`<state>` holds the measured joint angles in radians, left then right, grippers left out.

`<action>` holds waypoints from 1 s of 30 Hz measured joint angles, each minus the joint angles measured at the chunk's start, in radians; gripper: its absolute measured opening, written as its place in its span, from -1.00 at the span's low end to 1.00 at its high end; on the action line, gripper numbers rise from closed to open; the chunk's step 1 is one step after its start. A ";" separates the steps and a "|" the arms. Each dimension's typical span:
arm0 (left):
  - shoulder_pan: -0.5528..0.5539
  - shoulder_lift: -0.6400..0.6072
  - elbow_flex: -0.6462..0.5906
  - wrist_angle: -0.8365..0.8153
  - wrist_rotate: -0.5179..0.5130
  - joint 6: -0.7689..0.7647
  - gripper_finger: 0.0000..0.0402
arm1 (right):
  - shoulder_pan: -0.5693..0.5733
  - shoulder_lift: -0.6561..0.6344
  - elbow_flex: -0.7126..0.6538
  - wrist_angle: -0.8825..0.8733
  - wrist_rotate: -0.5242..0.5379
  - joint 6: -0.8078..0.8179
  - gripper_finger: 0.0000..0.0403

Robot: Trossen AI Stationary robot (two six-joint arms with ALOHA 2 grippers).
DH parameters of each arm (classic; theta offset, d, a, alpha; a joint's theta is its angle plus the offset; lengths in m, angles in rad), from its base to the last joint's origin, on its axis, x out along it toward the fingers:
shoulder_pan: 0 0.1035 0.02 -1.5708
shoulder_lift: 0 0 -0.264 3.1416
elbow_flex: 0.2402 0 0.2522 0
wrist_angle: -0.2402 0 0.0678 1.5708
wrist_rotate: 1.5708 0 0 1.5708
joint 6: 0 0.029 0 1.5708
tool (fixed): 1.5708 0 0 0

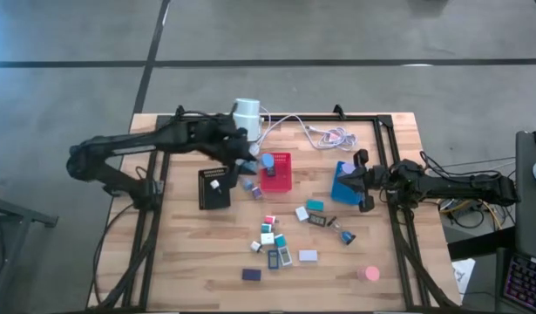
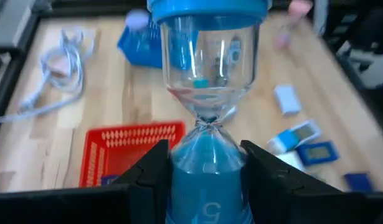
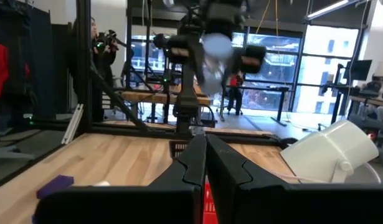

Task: Pick & Place Office items
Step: Put the bottom light blue hourglass into the blue basket

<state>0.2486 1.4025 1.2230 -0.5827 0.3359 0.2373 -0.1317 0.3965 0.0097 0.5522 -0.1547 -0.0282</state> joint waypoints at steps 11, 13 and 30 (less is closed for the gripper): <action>0.088 0.248 0.102 -0.177 0.066 0.200 -0.28 | 0.000 0.029 0.000 -0.027 0.108 -0.073 -0.96; 0.092 0.292 0.160 -0.249 0.065 0.224 -0.28 | 0.001 0.051 0.000 -0.022 0.126 -0.102 -0.96; -0.023 0.455 0.608 -0.630 0.004 0.282 -0.28 | 0.058 0.259 0.138 -0.022 0.130 -0.203 -0.22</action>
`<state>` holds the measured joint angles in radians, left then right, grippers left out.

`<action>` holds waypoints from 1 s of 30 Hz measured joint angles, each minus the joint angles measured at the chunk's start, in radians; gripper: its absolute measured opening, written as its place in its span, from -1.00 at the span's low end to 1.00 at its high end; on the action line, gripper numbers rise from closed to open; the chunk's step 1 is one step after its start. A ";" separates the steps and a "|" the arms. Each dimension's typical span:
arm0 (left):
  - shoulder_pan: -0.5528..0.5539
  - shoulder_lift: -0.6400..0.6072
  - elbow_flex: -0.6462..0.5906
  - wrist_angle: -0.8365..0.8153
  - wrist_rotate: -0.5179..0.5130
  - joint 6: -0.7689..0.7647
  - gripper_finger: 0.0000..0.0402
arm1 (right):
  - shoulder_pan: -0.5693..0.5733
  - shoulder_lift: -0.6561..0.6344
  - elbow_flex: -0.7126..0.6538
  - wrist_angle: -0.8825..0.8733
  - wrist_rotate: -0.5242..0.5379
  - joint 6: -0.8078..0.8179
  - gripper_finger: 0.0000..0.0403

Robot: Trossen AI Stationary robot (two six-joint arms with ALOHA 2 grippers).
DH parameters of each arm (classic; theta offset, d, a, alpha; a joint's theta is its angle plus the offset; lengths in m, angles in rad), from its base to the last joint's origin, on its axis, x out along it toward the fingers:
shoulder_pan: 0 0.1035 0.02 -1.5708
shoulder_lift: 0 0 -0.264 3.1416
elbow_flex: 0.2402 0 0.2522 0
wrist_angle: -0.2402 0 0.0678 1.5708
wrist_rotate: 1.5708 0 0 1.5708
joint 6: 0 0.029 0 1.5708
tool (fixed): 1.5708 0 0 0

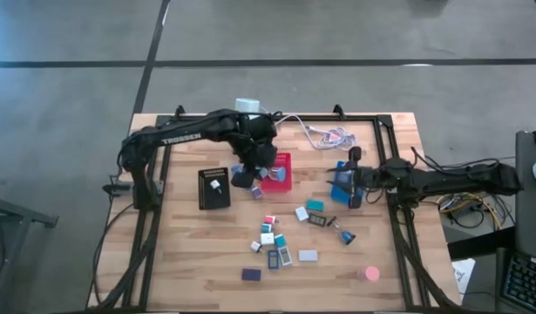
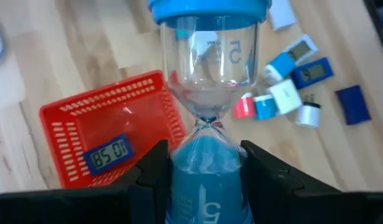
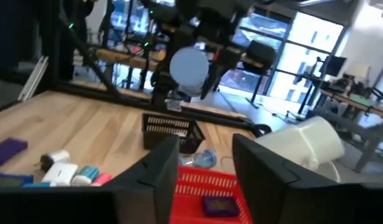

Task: Pick & Place Office items
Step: Put the bottom light blue hourglass into the blue basket

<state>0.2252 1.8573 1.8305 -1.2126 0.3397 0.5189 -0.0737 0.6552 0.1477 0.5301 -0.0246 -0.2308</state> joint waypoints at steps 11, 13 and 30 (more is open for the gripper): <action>-0.038 -0.002 0.015 -0.011 -0.003 -0.054 -0.28 | 0.057 0.263 0.287 -0.104 0.028 -0.257 0.19; -0.045 -0.001 0.014 -0.009 -0.003 -0.063 -0.28 | 0.057 0.317 0.356 -0.167 0.029 -0.286 0.23; -0.056 0.009 0.014 -0.011 -0.104 -0.113 -0.28 | 0.056 0.687 0.690 -0.355 0.036 -0.332 0.48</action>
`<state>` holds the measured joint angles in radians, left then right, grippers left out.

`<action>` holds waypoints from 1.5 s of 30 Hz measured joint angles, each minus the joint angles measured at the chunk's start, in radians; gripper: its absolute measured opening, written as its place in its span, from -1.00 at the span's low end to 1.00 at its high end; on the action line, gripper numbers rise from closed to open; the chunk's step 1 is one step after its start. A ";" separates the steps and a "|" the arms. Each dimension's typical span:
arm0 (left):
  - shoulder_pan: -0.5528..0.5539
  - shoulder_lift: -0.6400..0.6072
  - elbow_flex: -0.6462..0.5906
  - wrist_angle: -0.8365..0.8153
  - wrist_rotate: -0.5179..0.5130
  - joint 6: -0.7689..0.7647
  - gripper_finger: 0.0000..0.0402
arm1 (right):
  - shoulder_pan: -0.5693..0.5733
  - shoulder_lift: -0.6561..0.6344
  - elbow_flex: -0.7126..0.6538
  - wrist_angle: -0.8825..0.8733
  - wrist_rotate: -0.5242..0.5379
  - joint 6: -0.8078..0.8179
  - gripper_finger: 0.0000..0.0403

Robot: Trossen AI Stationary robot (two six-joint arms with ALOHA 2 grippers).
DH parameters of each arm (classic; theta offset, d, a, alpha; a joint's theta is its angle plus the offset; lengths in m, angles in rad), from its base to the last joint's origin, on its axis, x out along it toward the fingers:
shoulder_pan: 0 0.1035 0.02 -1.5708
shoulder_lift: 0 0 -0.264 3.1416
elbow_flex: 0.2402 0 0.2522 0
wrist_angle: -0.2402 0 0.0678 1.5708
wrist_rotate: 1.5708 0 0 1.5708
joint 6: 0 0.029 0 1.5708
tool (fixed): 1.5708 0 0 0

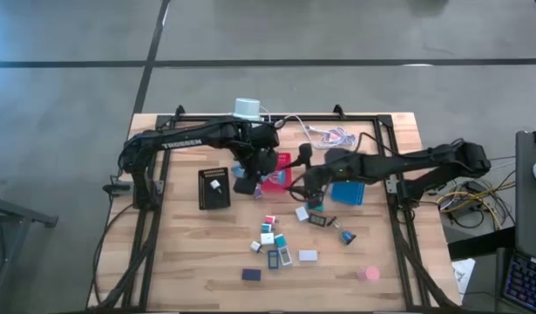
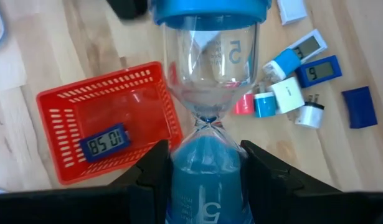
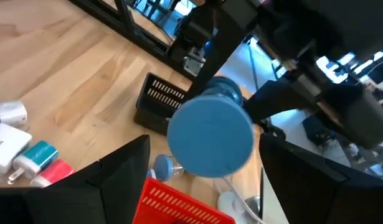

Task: Pick & Place Office items
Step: Put the bottom light blue hourglass into the blue basket

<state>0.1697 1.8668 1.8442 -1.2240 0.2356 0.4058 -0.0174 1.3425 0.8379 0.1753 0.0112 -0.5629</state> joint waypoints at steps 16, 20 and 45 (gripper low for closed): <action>0.000 0.001 -0.006 0.014 -0.019 -0.002 -0.28 | 0.000 0.089 0.074 0.000 0.034 0.003 0.35; 0.000 0.002 -0.018 0.014 -0.020 -0.002 -0.28 | 0.000 0.088 0.070 -0.001 0.035 -0.008 0.19; 0.002 -0.115 -0.036 -0.028 -0.020 -0.006 0.80 | 0.000 0.053 0.067 -0.042 0.011 0.018 -0.05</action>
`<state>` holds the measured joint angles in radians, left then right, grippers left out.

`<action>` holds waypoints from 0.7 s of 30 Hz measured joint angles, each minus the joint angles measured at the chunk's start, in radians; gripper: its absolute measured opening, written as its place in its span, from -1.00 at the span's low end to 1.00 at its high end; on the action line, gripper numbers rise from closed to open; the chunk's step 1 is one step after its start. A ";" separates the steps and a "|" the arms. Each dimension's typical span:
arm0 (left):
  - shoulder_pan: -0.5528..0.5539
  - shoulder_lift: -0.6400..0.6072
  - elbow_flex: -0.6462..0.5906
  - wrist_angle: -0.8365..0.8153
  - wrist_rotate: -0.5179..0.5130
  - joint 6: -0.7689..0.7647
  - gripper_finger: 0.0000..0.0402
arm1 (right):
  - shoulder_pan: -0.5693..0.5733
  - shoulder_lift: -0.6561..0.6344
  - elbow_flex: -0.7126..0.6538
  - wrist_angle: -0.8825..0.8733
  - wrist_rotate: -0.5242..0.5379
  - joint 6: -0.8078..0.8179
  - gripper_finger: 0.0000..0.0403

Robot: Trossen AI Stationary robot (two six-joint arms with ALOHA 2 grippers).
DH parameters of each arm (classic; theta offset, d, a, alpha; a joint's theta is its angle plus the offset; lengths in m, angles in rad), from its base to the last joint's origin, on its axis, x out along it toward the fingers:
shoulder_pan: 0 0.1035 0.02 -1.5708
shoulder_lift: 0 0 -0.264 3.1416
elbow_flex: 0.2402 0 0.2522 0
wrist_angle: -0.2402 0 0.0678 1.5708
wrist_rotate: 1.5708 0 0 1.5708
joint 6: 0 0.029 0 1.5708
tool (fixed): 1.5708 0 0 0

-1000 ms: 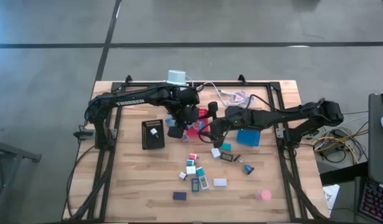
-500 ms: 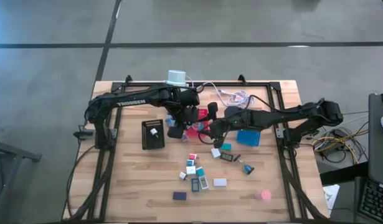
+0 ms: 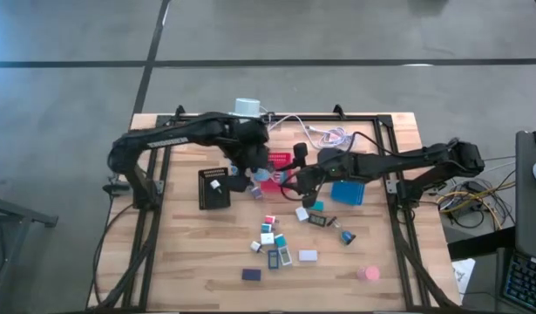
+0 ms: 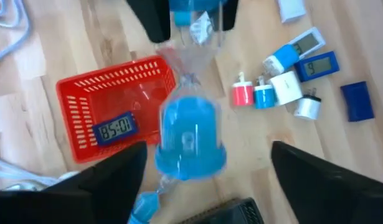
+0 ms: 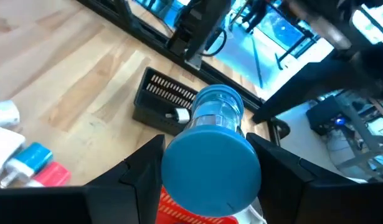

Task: Pick & Place Office items
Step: Put the bottom light blue hourglass into the blue basket

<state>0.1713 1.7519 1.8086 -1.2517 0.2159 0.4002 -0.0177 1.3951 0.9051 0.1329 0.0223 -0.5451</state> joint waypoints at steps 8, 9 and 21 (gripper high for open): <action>0.058 -0.337 -0.313 0.283 0.197 0.003 0.84 | 0.000 -0.090 -0.041 -0.027 -0.080 0.072 -0.05; 0.071 -0.396 -0.391 0.348 0.203 0.000 0.81 | 0.000 -0.109 -0.055 -0.029 -0.083 0.086 -0.05; 0.223 -0.914 -1.225 1.327 0.183 -0.167 -0.12 | -0.002 -0.475 -0.240 -0.025 -0.075 0.251 -0.05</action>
<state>0.3945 0.8382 0.5833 0.0749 0.3990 0.2337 -0.0196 0.9199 0.6648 0.1084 -0.0522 -0.2945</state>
